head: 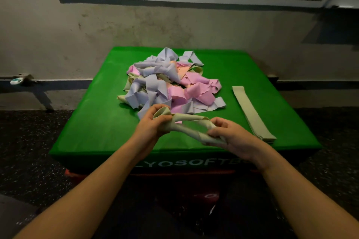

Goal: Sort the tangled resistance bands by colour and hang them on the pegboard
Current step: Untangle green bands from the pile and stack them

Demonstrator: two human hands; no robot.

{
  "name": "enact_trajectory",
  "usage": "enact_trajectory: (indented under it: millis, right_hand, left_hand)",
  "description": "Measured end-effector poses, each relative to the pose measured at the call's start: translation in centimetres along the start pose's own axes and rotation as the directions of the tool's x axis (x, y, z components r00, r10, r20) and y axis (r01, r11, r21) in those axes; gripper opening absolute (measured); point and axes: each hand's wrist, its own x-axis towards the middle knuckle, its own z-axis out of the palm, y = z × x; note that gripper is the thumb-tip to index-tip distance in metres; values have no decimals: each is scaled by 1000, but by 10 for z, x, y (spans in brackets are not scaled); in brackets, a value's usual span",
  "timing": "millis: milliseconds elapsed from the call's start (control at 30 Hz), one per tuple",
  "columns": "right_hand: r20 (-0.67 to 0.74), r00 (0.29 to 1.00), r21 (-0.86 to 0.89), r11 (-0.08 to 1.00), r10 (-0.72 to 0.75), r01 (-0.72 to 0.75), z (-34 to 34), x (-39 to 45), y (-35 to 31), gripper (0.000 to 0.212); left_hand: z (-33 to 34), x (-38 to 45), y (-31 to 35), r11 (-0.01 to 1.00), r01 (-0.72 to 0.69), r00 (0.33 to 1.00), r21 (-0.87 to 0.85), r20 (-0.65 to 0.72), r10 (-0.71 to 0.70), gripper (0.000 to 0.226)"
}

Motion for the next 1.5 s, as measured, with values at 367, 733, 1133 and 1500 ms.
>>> enact_trajectory:
  millis: [367, 733, 1133, 1500]
  right_hand:
    - [248, 968, 198, 978, 19, -70, -46, -31, 8, 60]
    - [-521, 795, -451, 891, -311, 52, -43, -15, 16, 23]
    - [-467, 841, -328, 937, -274, 123, -58, -4, 22, 8]
    - [-229, 940, -492, 864, -252, 111, -62, -17, 9, 21]
  left_hand:
    - [37, -3, -6, 975, 104, 994, -198, 51, -96, 20]
    - [65, -6, -19, 993, 116, 992, -10, 45, -116, 22]
    - [59, 7, -22, 987, 139, 990, -77, 31, -137, 24]
    - [42, 21, -23, 989, 78, 994, -128, -59, -86, 25]
